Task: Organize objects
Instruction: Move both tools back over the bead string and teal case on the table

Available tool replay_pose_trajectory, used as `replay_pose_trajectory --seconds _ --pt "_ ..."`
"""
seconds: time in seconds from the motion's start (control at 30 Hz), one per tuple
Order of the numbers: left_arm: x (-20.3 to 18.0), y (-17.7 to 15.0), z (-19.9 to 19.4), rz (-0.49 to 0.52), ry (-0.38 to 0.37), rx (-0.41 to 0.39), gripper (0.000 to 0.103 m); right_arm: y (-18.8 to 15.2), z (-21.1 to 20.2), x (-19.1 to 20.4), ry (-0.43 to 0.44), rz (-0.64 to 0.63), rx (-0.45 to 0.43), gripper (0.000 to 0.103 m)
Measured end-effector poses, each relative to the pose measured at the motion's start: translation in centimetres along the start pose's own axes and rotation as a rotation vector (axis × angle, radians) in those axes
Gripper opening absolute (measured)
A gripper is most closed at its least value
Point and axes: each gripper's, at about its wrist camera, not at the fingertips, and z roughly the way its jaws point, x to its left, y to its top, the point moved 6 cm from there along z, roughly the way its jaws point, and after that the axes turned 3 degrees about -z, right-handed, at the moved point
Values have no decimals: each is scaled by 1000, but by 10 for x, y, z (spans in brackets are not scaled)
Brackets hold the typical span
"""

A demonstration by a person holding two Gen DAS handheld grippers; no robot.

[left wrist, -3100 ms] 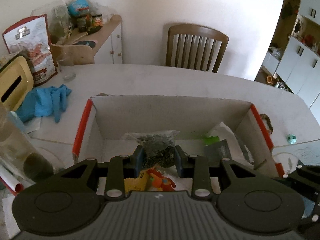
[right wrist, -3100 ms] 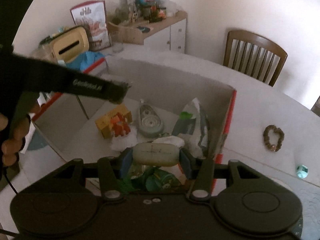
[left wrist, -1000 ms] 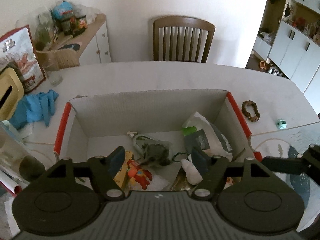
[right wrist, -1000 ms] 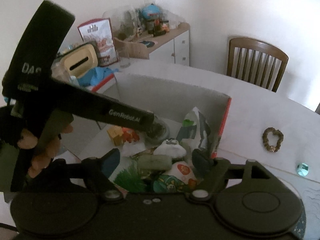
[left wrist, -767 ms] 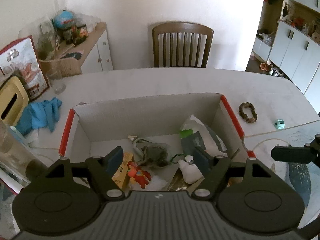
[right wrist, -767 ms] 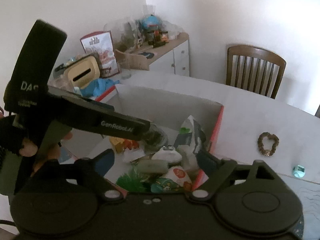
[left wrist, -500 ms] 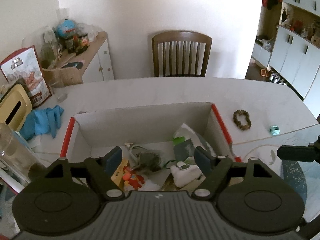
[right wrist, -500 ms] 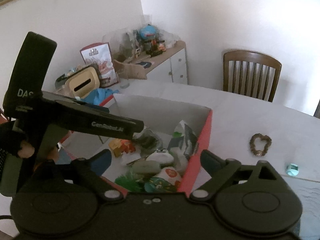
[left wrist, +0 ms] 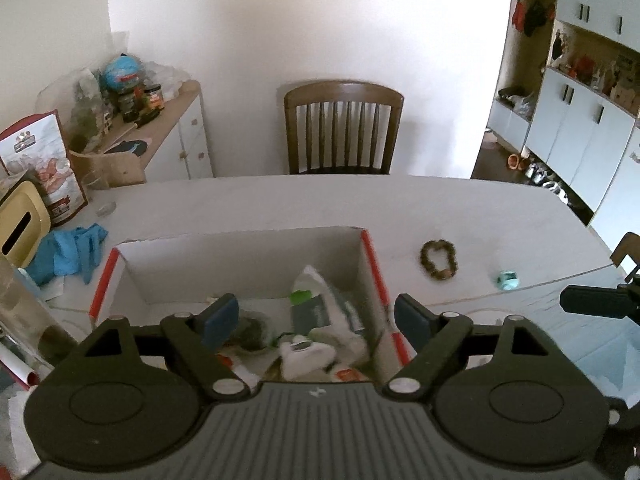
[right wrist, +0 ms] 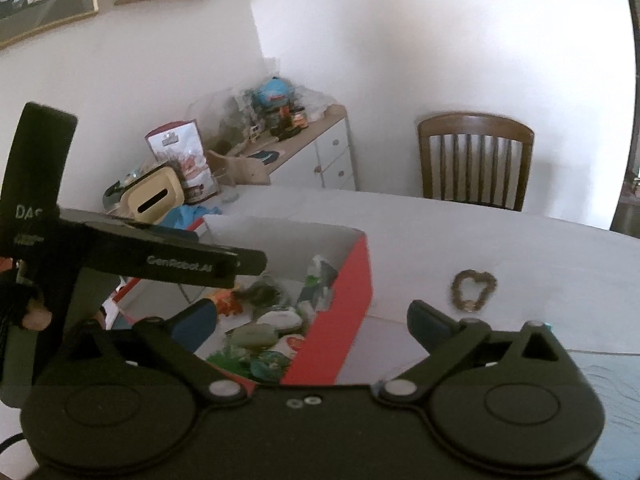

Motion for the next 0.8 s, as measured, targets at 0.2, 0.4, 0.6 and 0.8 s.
replay_pose_trajectory --seconds 0.2,0.4,0.6,0.8 --pt "-26 4 -4 3 -14 -14 88 -1 -17 -26 -21 25 -21 102" --pt "-52 7 -4 7 -35 -25 97 -4 -33 -52 -53 39 -40 102" --pt "-76 10 8 24 -24 -25 97 -8 -41 -84 -94 60 -44 102" --pt "-99 14 28 36 -28 -32 98 -14 -43 -119 -146 73 -35 102"
